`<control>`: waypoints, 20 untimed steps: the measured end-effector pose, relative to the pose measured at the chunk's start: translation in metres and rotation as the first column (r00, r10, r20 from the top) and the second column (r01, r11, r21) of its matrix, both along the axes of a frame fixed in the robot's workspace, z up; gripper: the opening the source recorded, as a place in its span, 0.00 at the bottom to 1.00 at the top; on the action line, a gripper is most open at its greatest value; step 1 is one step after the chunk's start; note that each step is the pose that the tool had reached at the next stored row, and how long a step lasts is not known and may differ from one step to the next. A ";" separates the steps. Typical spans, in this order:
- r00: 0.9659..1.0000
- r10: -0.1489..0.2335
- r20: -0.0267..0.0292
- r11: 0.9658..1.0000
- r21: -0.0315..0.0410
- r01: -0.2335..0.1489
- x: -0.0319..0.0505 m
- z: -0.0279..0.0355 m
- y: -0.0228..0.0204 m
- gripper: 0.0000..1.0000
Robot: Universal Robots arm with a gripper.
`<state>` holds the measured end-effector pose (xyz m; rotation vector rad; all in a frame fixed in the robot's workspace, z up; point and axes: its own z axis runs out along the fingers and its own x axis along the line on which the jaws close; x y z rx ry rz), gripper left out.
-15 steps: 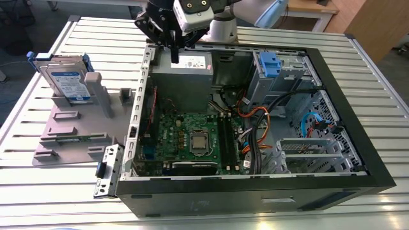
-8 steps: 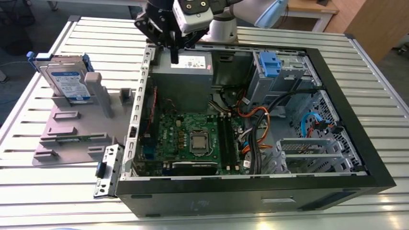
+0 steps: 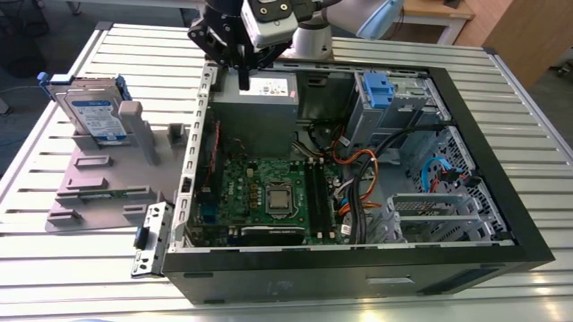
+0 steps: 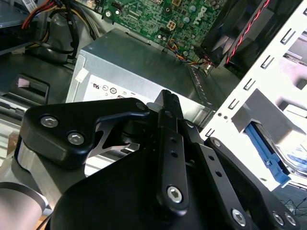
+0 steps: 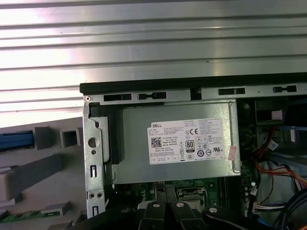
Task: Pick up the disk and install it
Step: 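Reach for the disk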
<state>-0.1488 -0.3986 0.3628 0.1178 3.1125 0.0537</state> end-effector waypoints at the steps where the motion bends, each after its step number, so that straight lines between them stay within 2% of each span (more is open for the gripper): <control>1: 1.000 0.000 0.000 1.000 0.000 0.000 -0.0001 -0.0002 0.0000 0.11; 20: 1.000 0.000 0.000 1.000 0.000 0.000 -0.0022 -0.0046 0.0000 0.11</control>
